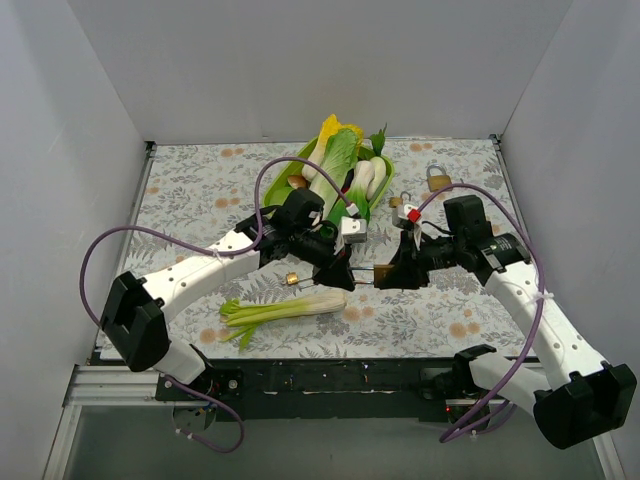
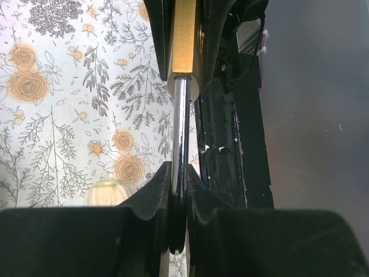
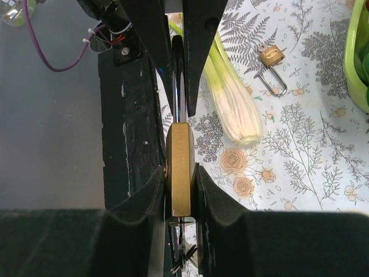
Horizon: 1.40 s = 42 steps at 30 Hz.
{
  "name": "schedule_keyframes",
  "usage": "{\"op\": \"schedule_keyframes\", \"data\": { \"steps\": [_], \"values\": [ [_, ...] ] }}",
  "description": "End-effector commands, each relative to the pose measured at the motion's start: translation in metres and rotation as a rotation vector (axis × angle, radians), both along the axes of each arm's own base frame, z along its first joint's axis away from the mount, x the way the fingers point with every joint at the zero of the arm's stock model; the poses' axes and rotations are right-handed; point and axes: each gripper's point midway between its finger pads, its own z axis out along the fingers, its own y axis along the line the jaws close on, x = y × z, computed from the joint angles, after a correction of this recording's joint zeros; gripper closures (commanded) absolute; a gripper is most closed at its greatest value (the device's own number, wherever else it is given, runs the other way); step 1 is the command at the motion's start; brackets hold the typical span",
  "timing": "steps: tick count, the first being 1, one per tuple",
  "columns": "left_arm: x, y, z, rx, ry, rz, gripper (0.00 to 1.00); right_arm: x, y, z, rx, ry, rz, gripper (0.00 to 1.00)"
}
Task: Lock with the key
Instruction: Lock the lock.
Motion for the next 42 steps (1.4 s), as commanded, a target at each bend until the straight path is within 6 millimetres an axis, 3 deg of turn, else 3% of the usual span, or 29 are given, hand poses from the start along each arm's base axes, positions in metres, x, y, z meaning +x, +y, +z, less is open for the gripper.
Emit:
{"op": "schedule_keyframes", "data": {
  "steps": [1, 11, 19, 25, 37, 42],
  "values": [
    [0.005, -0.036, 0.056, -0.193, -0.068, -0.040, 1.00, 0.003, 0.021, 0.025, 0.098, -0.106, 0.064, 0.99],
    [0.015, -0.057, 0.078, -0.284, -0.039, -0.012, 1.00, -0.006, 0.035, 0.016, 0.126, -0.079, 0.097, 0.99],
    [0.007, -0.074, 0.109, -0.373, -0.037, -0.033, 1.00, -0.009, 0.044, 0.014, 0.157, -0.040, 0.106, 0.99],
    [0.005, -0.079, 0.115, -0.410, -0.059, -0.043, 1.00, -0.013, 0.057, 0.014, 0.182, -0.026, 0.128, 0.99],
    [-0.006, -0.069, 0.119, -0.448, -0.065, -0.052, 1.00, -0.019, 0.072, 0.024, 0.233, 0.007, 0.175, 0.99],
    [-0.004, -0.050, 0.114, -0.417, -0.073, -0.026, 1.00, -0.022, 0.060, 0.022, 0.168, -0.008, 0.188, 0.99]
  ]
}}
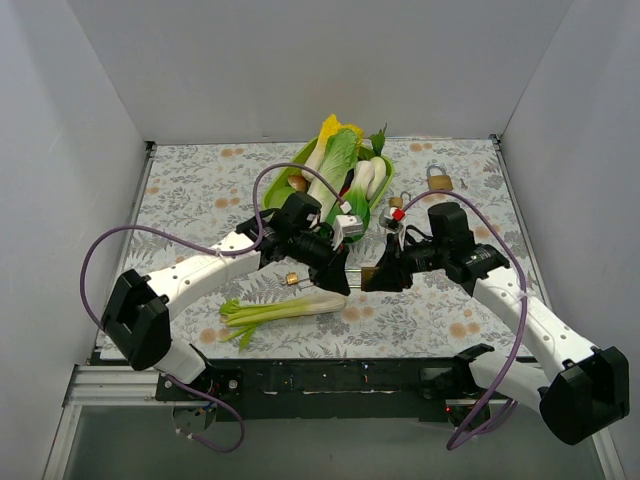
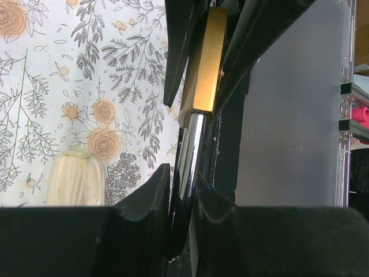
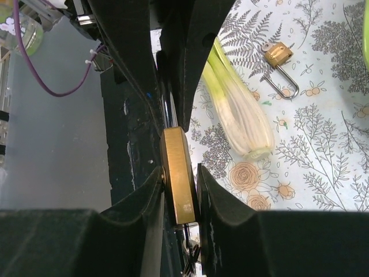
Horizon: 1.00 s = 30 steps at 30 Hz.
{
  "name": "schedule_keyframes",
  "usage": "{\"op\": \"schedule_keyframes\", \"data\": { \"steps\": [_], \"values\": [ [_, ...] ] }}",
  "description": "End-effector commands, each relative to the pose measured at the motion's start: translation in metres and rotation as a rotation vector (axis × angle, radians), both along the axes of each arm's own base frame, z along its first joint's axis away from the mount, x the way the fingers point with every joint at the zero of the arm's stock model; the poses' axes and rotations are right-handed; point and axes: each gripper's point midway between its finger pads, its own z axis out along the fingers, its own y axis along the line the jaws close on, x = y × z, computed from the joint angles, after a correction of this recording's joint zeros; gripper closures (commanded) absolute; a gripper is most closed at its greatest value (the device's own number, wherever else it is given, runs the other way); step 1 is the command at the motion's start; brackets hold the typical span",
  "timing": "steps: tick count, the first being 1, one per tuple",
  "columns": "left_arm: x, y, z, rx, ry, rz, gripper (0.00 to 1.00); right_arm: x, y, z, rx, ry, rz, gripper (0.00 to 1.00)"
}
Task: Lock with the key
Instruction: Lock the lock.
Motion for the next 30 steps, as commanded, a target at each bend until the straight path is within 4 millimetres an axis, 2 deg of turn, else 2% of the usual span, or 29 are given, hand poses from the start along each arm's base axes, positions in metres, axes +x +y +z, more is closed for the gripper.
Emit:
{"op": "schedule_keyframes", "data": {
  "steps": [1, 6, 8, 10, 11, 14, 15, 18, 20, 21, 22, 24, 27, 30],
  "values": [
    [-0.003, -0.051, 0.128, -0.498, -0.337, -0.130, 1.00, -0.030, 0.028, 0.049, 0.148, -0.139, 0.247, 0.99],
    [0.008, -0.024, 0.110, -0.431, -0.329, -0.063, 1.00, -0.024, 0.003, 0.042, 0.084, -0.115, 0.195, 0.99],
    [0.006, -0.014, 0.104, -0.408, -0.324, -0.054, 1.00, -0.018, -0.002, 0.045, 0.071, -0.137, 0.177, 0.96],
    [0.005, -0.006, 0.095, -0.381, -0.332, -0.062, 1.00, -0.018, -0.008, 0.043, 0.045, -0.114, 0.158, 0.82],
    [0.004, -0.004, 0.095, -0.378, -0.342, -0.064, 1.00, -0.016, -0.010, 0.043, 0.034, -0.109, 0.148, 0.61],
    [0.004, 0.005, 0.087, -0.354, -0.340, -0.067, 1.00, -0.012, -0.015, 0.045, 0.004, -0.118, 0.122, 0.39],
    [0.006, 0.007, 0.085, -0.350, -0.340, -0.064, 1.00, -0.010, -0.016, 0.046, 0.000, -0.122, 0.115, 0.37],
    [0.009, 0.009, 0.080, -0.337, -0.333, -0.058, 1.00, -0.008, -0.021, 0.053, -0.006, -0.143, 0.103, 0.38],
    [0.009, 0.008, 0.079, -0.343, -0.327, -0.066, 1.00, -0.008, -0.023, 0.050, -0.002, -0.141, 0.097, 0.53],
    [0.009, 0.006, 0.078, -0.344, -0.319, -0.069, 1.00, -0.008, -0.023, 0.049, 0.002, -0.140, 0.097, 0.54],
    [0.010, 0.005, 0.078, -0.349, -0.313, -0.070, 1.00, -0.009, -0.023, 0.047, 0.003, -0.122, 0.092, 0.53],
    [0.010, 0.003, 0.077, -0.352, -0.299, -0.072, 1.00, -0.006, -0.023, 0.042, -0.001, -0.122, 0.078, 0.44],
    [0.011, 0.002, 0.074, -0.350, -0.288, -0.066, 1.00, 0.000, -0.023, 0.039, -0.008, -0.121, 0.046, 0.39],
    [0.016, -0.002, 0.082, -0.372, -0.259, -0.027, 1.00, 0.004, -0.024, 0.038, -0.003, -0.122, 0.005, 0.37]
  ]
}}
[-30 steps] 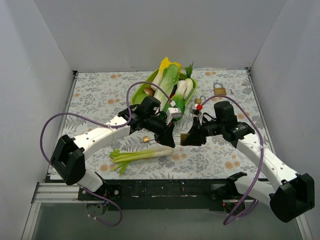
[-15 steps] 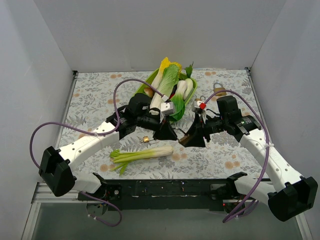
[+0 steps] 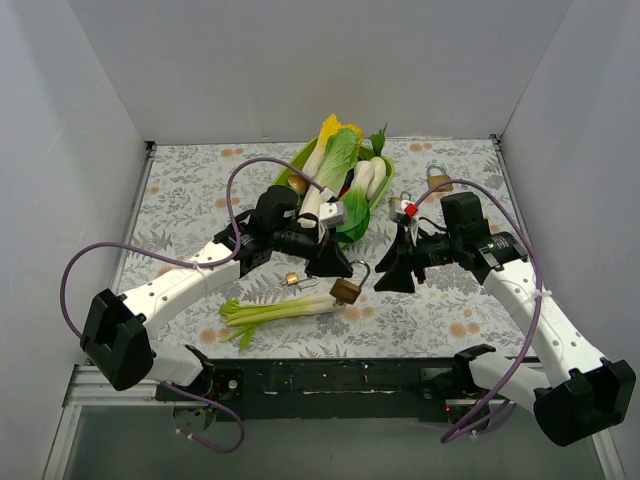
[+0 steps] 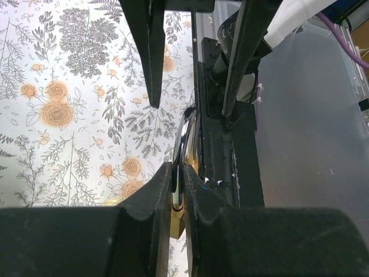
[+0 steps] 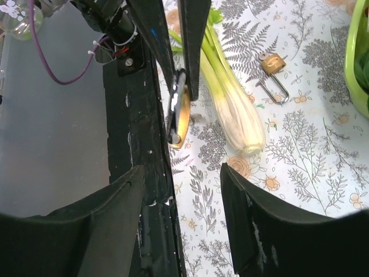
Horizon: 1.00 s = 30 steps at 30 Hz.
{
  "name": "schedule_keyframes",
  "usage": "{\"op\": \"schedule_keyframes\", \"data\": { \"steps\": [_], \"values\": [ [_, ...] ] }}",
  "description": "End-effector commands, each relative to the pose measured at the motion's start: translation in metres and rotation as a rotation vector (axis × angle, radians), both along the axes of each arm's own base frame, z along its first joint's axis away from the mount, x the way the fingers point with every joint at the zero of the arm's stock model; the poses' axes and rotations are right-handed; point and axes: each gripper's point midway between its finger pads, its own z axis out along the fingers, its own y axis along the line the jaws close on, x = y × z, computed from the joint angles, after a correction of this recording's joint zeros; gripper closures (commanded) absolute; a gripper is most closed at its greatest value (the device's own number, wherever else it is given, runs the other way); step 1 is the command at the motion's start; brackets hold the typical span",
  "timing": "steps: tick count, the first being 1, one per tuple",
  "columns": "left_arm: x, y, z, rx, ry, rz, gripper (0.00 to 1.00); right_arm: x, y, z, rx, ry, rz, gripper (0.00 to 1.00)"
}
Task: Lock with the key
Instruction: Lock the lock.
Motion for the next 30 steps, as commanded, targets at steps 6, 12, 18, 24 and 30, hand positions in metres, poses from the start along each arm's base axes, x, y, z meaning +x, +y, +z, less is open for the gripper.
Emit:
{"op": "schedule_keyframes", "data": {
  "steps": [6, 12, 18, 24, 30],
  "values": [
    [0.020, -0.007, 0.055, -0.168, 0.218, 0.102, 1.00, 0.007, 0.000, 0.004, 0.057, 0.082, -0.123, 0.30],
    [0.029, -0.013, 0.072, -0.232, 0.272, 0.119, 1.00, 0.012, 0.011, 0.012, 0.175, 0.122, -0.125, 0.13],
    [0.033, -0.016, 0.081, -0.263, 0.309, 0.129, 1.00, 0.019, 0.022, 0.021, 0.270, 0.148, -0.127, 0.10],
    [0.038, -0.019, 0.084, -0.274, 0.341, 0.143, 1.00, 0.015, 0.031, 0.023, 0.276, 0.160, -0.088, 0.32],
    [0.040, -0.019, 0.079, -0.243, 0.381, 0.154, 0.96, 0.012, 0.032, 0.027, 0.265, 0.148, -0.069, 0.99]
  ]
}}
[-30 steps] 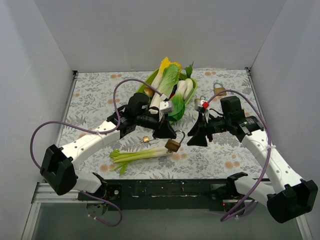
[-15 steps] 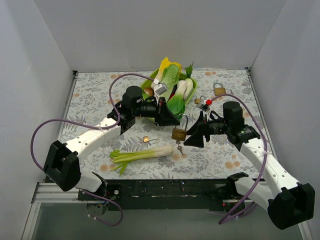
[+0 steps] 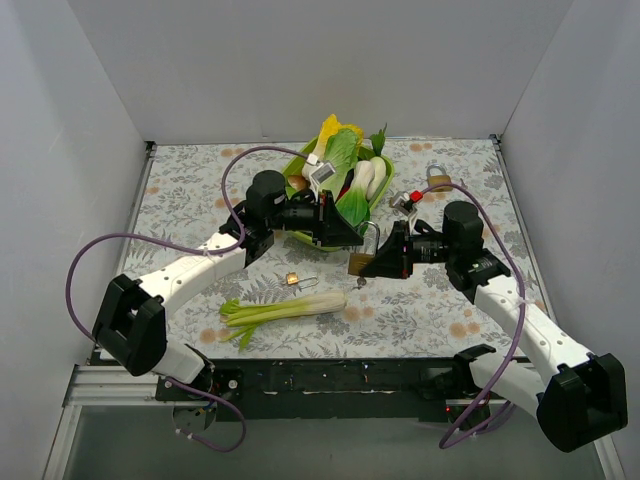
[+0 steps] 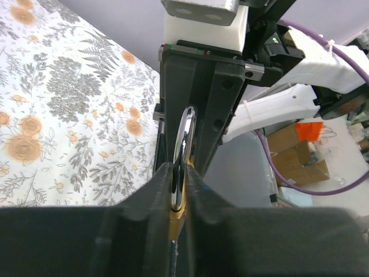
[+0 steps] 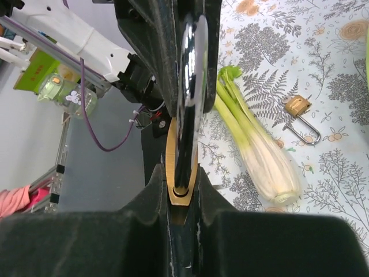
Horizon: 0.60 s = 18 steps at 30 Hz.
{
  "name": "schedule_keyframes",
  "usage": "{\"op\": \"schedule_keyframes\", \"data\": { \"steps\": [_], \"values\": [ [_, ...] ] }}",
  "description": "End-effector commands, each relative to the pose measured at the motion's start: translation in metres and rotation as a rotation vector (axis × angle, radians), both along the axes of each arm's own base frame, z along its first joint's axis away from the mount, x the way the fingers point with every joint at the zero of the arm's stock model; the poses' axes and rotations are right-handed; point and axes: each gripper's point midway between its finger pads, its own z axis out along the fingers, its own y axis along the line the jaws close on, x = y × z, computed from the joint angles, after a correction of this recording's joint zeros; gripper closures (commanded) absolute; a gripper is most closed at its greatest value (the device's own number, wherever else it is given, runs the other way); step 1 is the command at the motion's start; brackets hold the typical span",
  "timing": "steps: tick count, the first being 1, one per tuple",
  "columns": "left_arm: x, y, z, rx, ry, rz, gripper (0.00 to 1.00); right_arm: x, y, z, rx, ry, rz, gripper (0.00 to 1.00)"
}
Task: Lock with the key
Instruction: Lock the lock.
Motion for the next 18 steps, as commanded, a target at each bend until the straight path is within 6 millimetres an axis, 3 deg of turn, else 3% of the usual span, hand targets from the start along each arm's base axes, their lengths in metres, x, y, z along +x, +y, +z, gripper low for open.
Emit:
{"op": "schedule_keyframes", "data": {
  "steps": [1, 2, 4, 7, 14, 17, 18],
  "values": [
    [-0.004, 0.002, 0.020, -0.027, -0.014, -0.038, 0.71, -0.001, 0.002, 0.018, 0.024, -0.110, 0.036, 0.99],
    [-0.005, 0.003, 0.025, -0.029, -0.026, -0.052, 0.61, -0.003, 0.000, 0.019, 0.013, -0.101, 0.043, 0.99],
    [-0.008, 0.003, 0.016, 0.003, 0.005, -0.093, 0.38, -0.007, 0.000, 0.019, 0.011, -0.115, 0.066, 0.99],
    [-0.015, 0.003, 0.016, 0.003, 0.010, -0.159, 0.24, -0.011, -0.001, 0.019, 0.014, -0.124, 0.100, 0.99],
    [-0.009, -0.006, 0.011, -0.008, -0.024, -0.132, 0.33, -0.020, 0.001, 0.022, 0.025, -0.110, 0.164, 0.99],
    [-0.011, -0.012, 0.011, -0.008, -0.027, -0.140, 0.45, -0.021, 0.003, 0.020, 0.025, -0.104, 0.181, 0.99],
    [-0.011, -0.014, 0.010, -0.007, -0.026, -0.141, 0.55, -0.020, 0.004, 0.020, 0.023, -0.103, 0.180, 0.99]
  ]
}}
